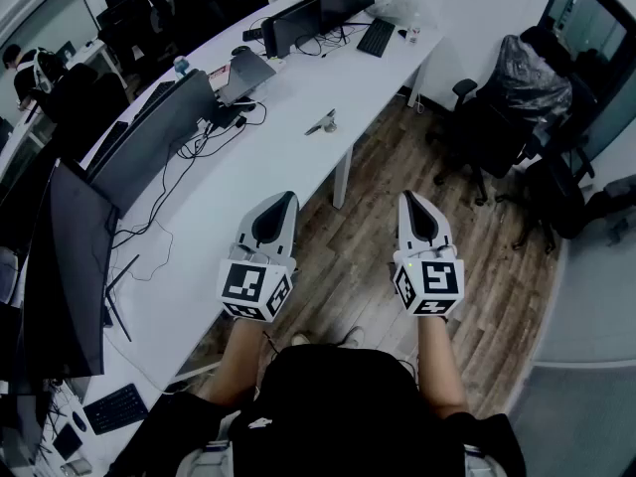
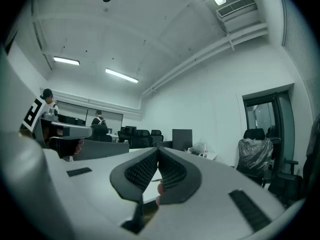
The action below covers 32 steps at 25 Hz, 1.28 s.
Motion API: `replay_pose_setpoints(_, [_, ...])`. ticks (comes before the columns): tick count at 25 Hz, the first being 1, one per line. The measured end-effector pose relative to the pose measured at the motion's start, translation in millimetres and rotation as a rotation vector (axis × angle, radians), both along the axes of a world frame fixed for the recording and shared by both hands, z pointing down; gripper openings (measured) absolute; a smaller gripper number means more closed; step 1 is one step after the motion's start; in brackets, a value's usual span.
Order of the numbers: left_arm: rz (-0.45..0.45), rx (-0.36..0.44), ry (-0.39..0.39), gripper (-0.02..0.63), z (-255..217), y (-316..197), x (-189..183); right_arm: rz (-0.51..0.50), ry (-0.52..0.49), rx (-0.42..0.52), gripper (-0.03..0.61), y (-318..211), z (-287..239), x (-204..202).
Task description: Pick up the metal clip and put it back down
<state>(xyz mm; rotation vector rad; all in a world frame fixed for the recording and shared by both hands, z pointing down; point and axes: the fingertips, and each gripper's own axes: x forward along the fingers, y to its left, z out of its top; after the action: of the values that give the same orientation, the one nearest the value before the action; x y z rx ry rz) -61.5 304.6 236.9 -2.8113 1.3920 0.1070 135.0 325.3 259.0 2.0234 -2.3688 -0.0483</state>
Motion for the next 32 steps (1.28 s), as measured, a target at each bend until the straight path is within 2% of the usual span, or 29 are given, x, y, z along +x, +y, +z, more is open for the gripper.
replay_pose_setpoints(3, [-0.001,-0.003,0.001,0.009,2,2,5,-0.023,-0.035,0.008,0.023,2,1,3])
replay_pose_setpoints(12, [-0.005,-0.011,-0.01,0.009,6,3,39,-0.071,0.032,0.017,0.025,2,5,23])
replay_pose_setpoints(21, [-0.022,-0.028,-0.009,0.009,24,9,72,-0.13,0.014,0.004,0.023,5,22,48])
replay_pose_setpoints(25, [-0.043,-0.041,0.006,0.009,26,9,78,-0.153,0.017,-0.01,0.025,5,27,54])
replay_pose_setpoints(32, [-0.064,-0.042,-0.023,0.009,28,9,76,-0.183,0.004,-0.004,0.025,-1,28,51])
